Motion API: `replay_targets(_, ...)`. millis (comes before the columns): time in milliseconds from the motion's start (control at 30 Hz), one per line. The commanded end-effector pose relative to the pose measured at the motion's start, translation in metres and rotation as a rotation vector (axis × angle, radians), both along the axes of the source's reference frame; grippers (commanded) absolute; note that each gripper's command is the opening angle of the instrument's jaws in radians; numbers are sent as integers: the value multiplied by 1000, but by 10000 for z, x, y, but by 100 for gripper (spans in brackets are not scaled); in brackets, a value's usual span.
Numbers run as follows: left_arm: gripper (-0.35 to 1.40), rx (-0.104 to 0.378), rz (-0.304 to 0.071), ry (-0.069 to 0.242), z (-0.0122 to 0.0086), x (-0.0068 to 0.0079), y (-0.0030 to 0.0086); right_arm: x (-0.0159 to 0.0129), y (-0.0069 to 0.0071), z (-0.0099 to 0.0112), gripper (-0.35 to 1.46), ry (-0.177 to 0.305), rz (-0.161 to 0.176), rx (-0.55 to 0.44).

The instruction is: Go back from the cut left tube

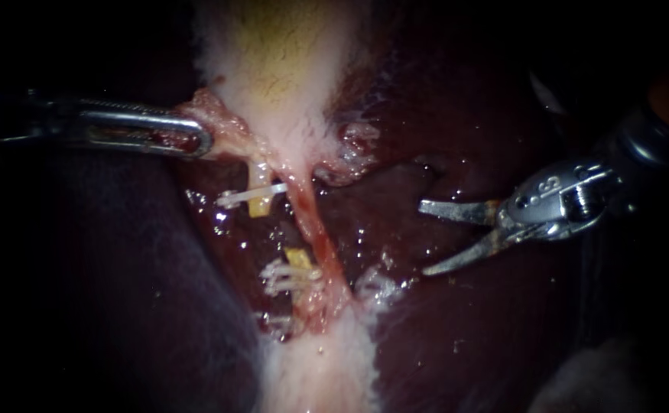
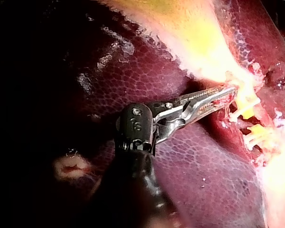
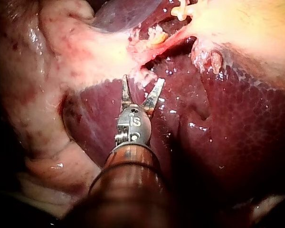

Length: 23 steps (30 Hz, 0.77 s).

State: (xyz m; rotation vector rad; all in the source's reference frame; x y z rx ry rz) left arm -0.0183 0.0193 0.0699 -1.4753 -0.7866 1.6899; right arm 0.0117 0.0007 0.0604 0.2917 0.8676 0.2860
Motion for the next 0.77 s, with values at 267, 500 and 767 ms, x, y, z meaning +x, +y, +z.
replay_targets(267, -35, -10, -8, 9, 19, -19, -2, -1, 0, 0, 145, 0, -1, 0)
replay_targets(500, -35, -13, -7, 8, 28, -28, 0, -1, 0, 0, 145, 1, -1, 0)
replay_targets(767, -35, -13, -7, 8, 28, -28, 0, -1, 0, 0, 145, 1, -1, 0)
